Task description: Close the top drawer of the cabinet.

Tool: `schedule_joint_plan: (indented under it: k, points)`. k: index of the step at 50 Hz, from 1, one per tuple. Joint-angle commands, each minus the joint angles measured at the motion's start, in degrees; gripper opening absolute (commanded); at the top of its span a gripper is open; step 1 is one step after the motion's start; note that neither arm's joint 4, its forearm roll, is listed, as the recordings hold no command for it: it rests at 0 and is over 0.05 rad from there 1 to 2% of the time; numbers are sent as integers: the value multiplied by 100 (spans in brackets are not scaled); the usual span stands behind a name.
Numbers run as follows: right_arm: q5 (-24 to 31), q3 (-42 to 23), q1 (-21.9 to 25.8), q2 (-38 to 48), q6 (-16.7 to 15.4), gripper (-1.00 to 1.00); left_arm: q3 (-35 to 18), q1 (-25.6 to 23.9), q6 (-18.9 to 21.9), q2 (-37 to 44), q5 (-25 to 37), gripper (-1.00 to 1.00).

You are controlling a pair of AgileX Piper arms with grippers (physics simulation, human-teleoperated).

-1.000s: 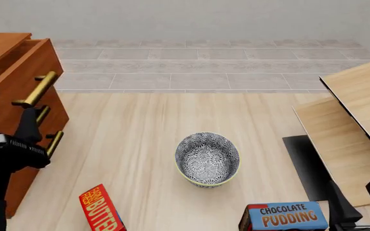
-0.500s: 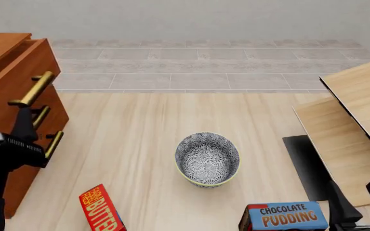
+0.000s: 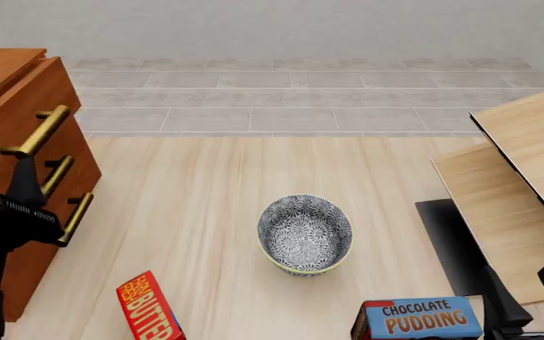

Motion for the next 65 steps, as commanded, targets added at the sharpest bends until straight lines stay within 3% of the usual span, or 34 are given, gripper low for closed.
schedule_joint_plan:
  k: [1,65]
  points:
    - [1,-1,33,1,-23,100,-171,261,-17,189,1,100]
    - [18,0,104,-2,-46,100,-290,652,-47,311,1,100]
